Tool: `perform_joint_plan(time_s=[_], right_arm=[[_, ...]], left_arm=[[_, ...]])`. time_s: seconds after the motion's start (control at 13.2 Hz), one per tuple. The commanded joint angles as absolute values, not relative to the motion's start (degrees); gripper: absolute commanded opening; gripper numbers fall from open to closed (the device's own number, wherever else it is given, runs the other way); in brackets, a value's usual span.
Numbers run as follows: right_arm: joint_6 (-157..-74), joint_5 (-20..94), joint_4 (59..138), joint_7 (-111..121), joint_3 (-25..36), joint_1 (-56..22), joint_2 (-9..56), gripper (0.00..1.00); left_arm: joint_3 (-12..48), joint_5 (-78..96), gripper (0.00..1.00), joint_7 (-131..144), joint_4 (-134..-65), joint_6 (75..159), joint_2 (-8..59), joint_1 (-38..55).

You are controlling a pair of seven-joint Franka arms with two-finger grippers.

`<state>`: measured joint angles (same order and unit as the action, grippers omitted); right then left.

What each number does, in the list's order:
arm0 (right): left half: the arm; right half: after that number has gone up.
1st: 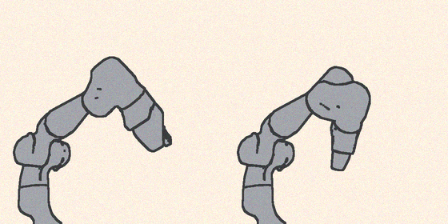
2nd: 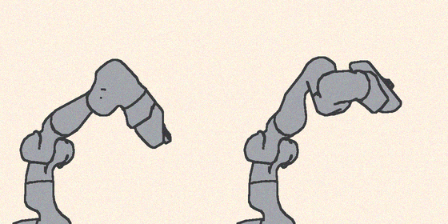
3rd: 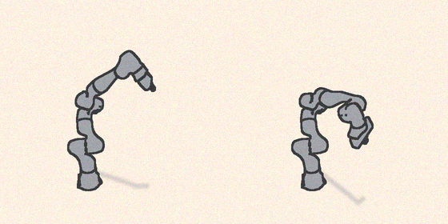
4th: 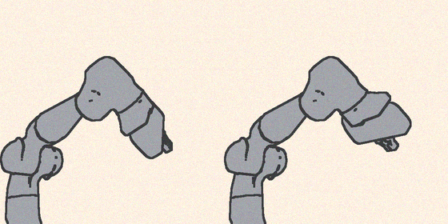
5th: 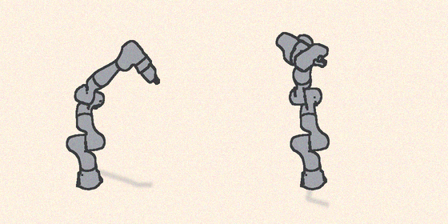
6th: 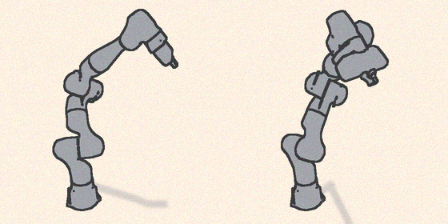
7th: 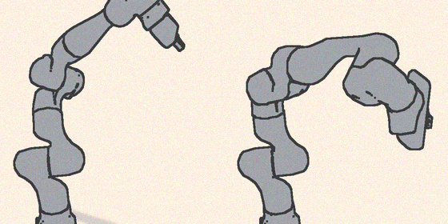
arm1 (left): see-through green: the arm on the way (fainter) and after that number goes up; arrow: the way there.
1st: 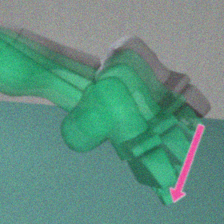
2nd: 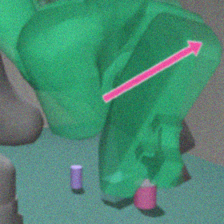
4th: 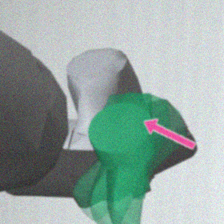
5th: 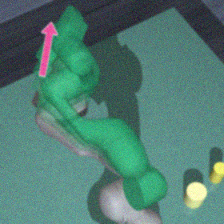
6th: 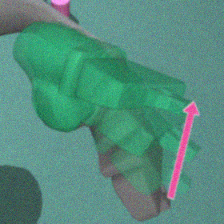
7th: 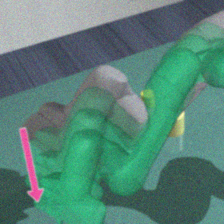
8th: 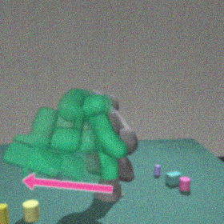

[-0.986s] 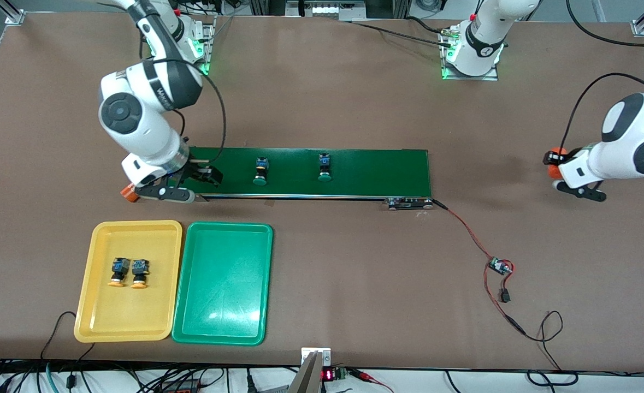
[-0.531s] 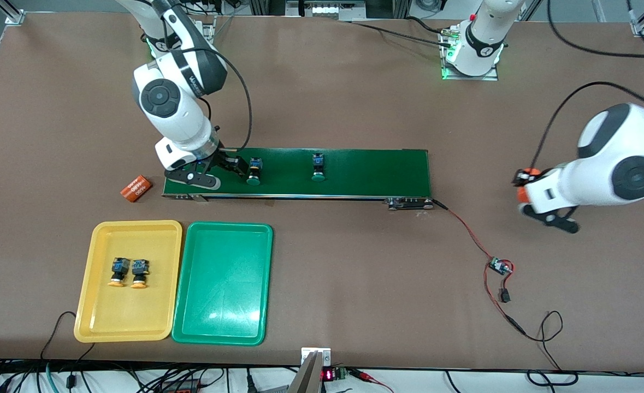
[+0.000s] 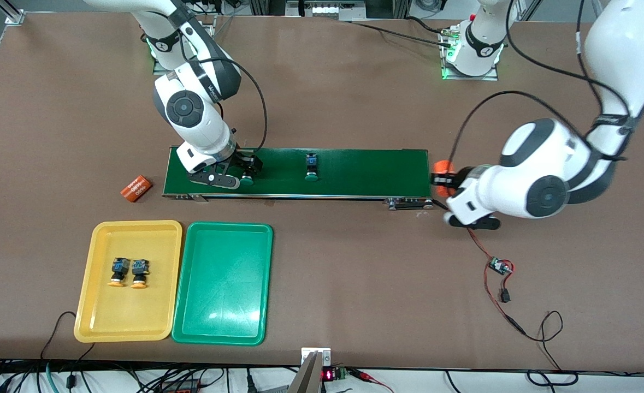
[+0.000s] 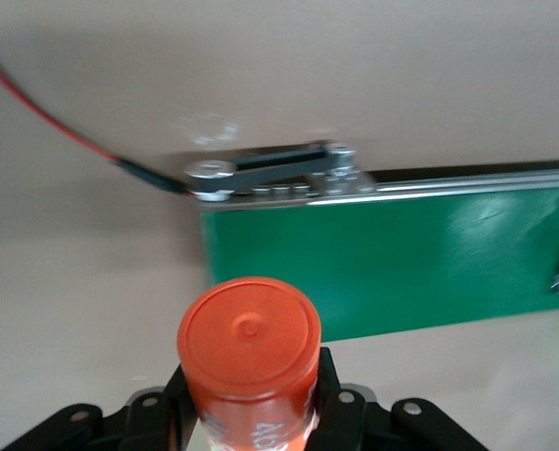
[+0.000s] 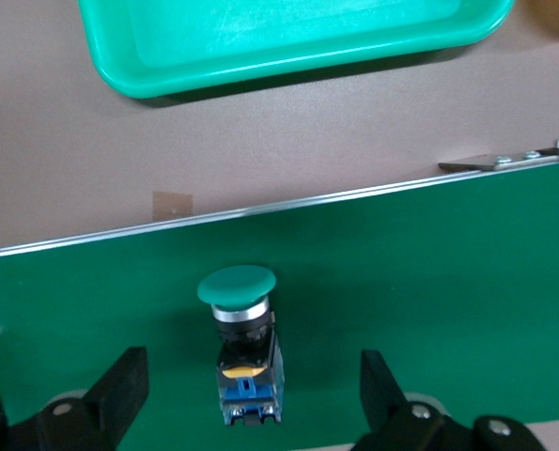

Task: Sort buttons by color to trays
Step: 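Place the cylinder on the conveyor while the right gripper grasps a green button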

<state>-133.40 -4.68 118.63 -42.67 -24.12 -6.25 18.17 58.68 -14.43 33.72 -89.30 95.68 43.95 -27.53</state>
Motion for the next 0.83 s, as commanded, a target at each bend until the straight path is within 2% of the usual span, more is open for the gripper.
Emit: perform_joint_plan(time_s=[0.0,0.08,0.38,0.61,0.68,0.76], right_arm=[[-135.1,-5.2,119.0,-41.7,-24.2,-6.4,19.7,1.0],[-135.3,-6.1,119.0,-41.1,-24.2,-6.6,20.3,1.0],[-135.2,-6.9,119.0,-37.8,-24.2,-6.2,20.9,0.72],[-134.7,-6.9,118.8,-37.4,-24.1,-5.9,20.9,0.37],[-134.7,-6.9,118.7,-37.4,-24.1,-5.9,21.0,0.29],[-134.7,-7.7,118.7,-37.4,-24.0,-5.8,21.0,0.25]], left_arm=[[55.7,-14.3,0.22,39.4,-87.6,97.9,46.0,-20.2],[54.3,-15.3,0.21,37.6,-87.5,97.6,45.8,-18.2],[52.9,-21.3,0.2,24.5,-88.1,97.4,46.0,-12.8],[49.9,-25.2,0.2,11.2,-88.9,96.5,45.9,-9.2],[49.4,-27.9,0.2,7.3,-89.5,94.9,45.9,-8.6],[49.5,-31.2,0.2,4.3,-90.1,93.4,45.7,-7.9]])
